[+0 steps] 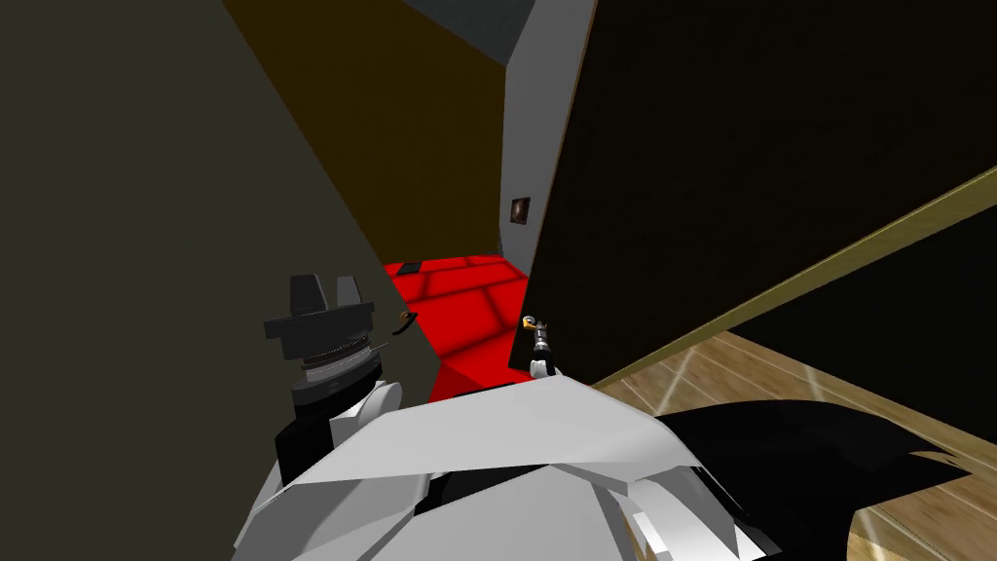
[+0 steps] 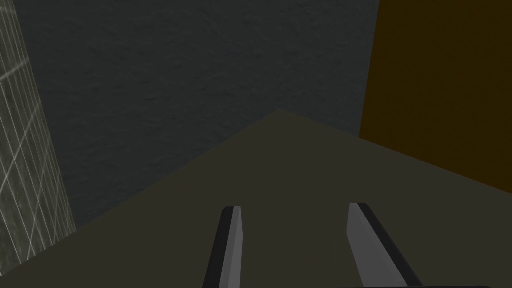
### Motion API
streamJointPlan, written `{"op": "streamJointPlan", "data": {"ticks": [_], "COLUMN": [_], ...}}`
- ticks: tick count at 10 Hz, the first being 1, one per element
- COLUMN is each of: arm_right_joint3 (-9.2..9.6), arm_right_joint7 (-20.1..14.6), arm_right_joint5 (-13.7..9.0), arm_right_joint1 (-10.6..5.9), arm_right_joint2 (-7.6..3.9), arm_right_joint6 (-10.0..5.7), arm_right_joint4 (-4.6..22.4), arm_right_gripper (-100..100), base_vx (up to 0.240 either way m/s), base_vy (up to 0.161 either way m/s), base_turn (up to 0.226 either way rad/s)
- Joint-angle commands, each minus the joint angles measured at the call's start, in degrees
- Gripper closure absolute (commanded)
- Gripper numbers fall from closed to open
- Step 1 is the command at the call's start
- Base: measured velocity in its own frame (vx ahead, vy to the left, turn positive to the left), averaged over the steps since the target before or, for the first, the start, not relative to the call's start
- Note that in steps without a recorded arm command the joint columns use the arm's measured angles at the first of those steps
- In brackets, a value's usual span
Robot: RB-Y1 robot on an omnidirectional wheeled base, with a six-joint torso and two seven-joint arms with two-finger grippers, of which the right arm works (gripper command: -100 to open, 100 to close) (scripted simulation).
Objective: Push the door open
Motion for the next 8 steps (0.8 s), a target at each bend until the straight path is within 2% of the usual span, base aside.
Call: {"op": "streamJointPlan", "data": {"ticks": [1, 4, 8], "arm_right_joint3": [-0.74, -2.49, -4.66], "arm_right_joint7": [0.2, 0.91, 1.79], "arm_right_joint5": [-0.47, -1.56, -2.92], "arm_right_joint1": [-0.65, -0.59, -0.51], "arm_right_joint2": [-0.54, -0.71, -0.06], "arm_right_joint6": [-0.49, -0.61, -0.77], "arm_right_joint4": [0.34, 0.28, 0.21], "arm_right_gripper": [100, 100, 100], "base_vx": [0.166, 0.201, 0.198], "base_vy": [0.039, 0.022, 0.038], "base_turn": [-0.04, -0.039, -0.051]}}
